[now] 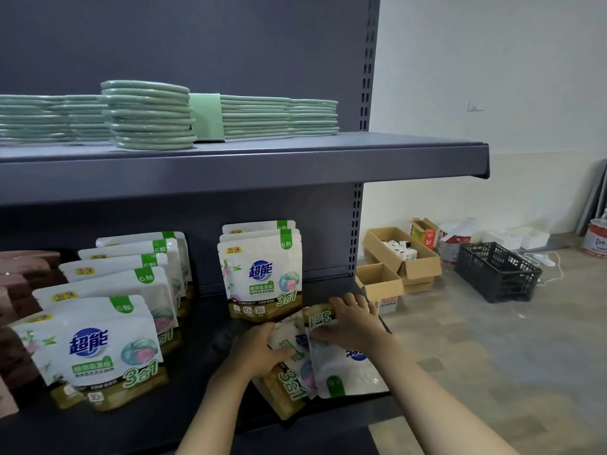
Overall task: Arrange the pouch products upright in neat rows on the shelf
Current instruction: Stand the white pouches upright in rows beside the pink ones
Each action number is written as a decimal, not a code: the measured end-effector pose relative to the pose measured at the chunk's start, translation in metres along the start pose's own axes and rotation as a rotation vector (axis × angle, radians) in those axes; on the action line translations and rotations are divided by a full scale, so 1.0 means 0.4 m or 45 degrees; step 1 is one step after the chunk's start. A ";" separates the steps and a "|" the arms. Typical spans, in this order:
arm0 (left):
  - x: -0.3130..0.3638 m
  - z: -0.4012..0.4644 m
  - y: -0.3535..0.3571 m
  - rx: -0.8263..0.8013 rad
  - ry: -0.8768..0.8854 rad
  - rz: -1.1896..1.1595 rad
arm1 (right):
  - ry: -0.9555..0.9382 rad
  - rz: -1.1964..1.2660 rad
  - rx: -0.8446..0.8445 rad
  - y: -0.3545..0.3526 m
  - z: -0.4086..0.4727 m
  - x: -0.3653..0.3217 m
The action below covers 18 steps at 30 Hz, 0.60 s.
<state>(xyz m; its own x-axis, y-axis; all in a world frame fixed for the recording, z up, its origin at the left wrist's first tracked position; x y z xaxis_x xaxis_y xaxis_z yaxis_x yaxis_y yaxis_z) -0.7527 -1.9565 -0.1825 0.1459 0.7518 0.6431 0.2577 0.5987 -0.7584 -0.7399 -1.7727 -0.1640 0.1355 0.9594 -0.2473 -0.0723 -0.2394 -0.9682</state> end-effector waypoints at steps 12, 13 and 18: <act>-0.056 -0.067 -0.045 0.179 -0.251 -0.010 | 0.109 -0.074 0.079 -0.006 -0.024 0.055; -0.060 -0.075 -0.053 0.196 -0.276 -0.068 | 0.118 -0.077 0.088 -0.006 -0.024 0.057; -0.037 -0.118 -0.102 0.259 -0.218 -0.259 | 0.149 -0.031 0.197 -0.004 -0.025 0.050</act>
<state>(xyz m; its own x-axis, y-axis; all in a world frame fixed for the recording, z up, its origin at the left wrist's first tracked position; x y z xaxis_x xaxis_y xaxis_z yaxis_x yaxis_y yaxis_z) -0.7203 -2.0052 -0.1562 -0.0561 0.6362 0.7695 0.0669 0.7714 -0.6329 -0.7271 -1.7545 -0.1677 0.2527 0.9384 -0.2356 -0.2174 -0.1822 -0.9589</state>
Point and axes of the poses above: each hand's wrist, its own z-axis towards the middle knuckle, its own y-axis out of the palm, x = y × z, the point moved 8 cm from there along z, towards the middle knuckle, and after that the axes turned 3 degrees about x, right-handed, at the moved point
